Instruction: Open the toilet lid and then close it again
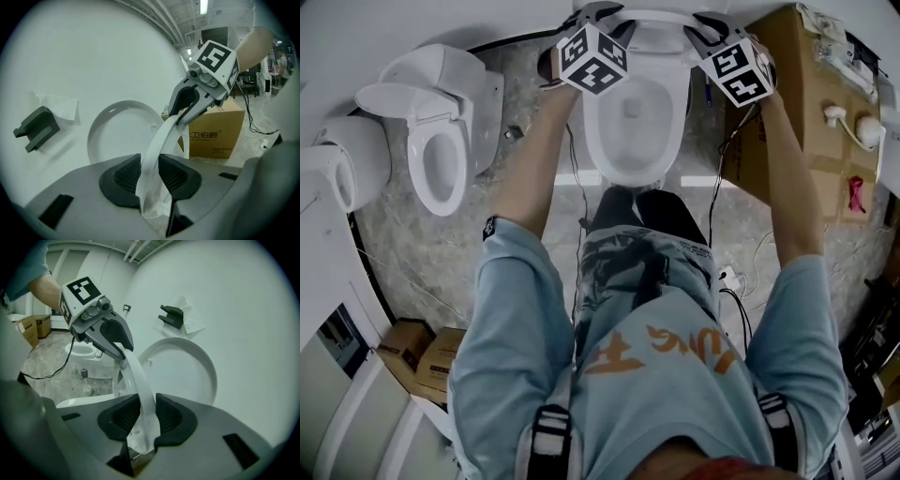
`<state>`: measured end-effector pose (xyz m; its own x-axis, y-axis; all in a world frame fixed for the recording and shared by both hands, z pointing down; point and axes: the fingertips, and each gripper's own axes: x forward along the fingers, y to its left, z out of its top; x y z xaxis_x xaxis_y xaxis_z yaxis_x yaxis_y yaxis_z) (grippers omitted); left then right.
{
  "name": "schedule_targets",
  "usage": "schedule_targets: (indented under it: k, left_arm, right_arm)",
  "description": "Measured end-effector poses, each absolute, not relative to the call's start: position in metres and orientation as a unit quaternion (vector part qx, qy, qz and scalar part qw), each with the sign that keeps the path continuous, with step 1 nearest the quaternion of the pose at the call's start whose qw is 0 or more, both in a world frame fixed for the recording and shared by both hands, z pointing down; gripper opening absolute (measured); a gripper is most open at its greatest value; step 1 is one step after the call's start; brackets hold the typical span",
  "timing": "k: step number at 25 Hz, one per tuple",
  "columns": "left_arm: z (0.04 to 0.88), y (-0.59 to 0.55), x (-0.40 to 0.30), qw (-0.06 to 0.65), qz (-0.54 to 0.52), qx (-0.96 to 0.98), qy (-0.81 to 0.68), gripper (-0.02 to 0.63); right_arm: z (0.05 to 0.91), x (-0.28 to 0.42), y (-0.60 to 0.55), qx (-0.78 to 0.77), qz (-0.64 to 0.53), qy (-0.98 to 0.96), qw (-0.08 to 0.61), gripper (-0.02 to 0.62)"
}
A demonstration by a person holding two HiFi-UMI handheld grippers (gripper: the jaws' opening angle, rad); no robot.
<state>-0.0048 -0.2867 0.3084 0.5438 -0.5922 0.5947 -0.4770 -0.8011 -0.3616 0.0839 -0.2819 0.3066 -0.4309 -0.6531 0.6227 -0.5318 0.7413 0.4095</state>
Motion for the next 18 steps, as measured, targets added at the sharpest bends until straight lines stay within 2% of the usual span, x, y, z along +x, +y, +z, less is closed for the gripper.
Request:
schedule_targets:
  k: [12, 18]
  left_arm:
    - [0.333, -0.172, -0.010, 0.073, -0.398, -0.863, 0.303, 0.149]
    - [0.361, -0.117, -0.014, 0.087, -0.426, -0.853, 0.289, 0.158]
  right_arm:
    - [0.328, 0.078, -0.161, 0.258, -0.131, -0.855, 0.430, 0.121]
    - [0.354, 0.073, -0.104, 0.217, -0.132, -0.870, 0.423, 0.126]
